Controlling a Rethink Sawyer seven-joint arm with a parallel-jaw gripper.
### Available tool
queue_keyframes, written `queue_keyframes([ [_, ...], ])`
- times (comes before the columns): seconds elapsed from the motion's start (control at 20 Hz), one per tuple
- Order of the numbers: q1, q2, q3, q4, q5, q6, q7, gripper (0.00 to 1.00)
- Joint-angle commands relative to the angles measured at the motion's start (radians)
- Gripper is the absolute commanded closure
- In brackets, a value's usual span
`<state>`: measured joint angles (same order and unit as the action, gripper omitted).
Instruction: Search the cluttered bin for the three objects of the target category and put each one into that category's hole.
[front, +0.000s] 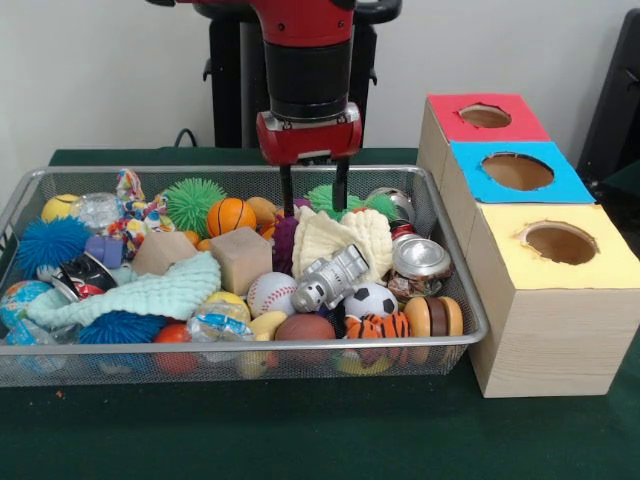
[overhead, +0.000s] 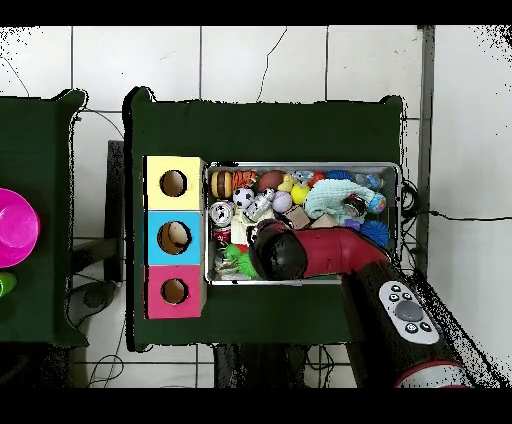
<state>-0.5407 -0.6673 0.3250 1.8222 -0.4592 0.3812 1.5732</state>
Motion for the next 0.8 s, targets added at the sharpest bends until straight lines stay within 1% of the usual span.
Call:
queue_keyframes([
  [0.05, -0.006, 0.043, 0.103, -0.074, -0.103, -0.128, -0.035, 0.0],
  [0.2, -0.013, 0.043, 0.129, -0.061, -0.127, -0.249, 0.009, 0.0],
  [0.25, -0.011, 0.045, 0.132, -0.06, -0.134, -0.272, 0.019, 0.0],
  [0.4, -0.008, 0.053, 0.144, -0.058, -0.135, -0.289, 0.031, 0.0],
  [0.6, 0.034, 0.08, 0.114, -0.084, -0.13, -0.301, 0.047, 0.0],
  [0.65, 0.048, 0.095, 0.099, -0.093, -0.13, -0.317, 0.055, 0.0],
  [0.8, 0.062, 0.168, 0.082, -0.153, -0.139, -0.315, 0.033, 0.0],
])
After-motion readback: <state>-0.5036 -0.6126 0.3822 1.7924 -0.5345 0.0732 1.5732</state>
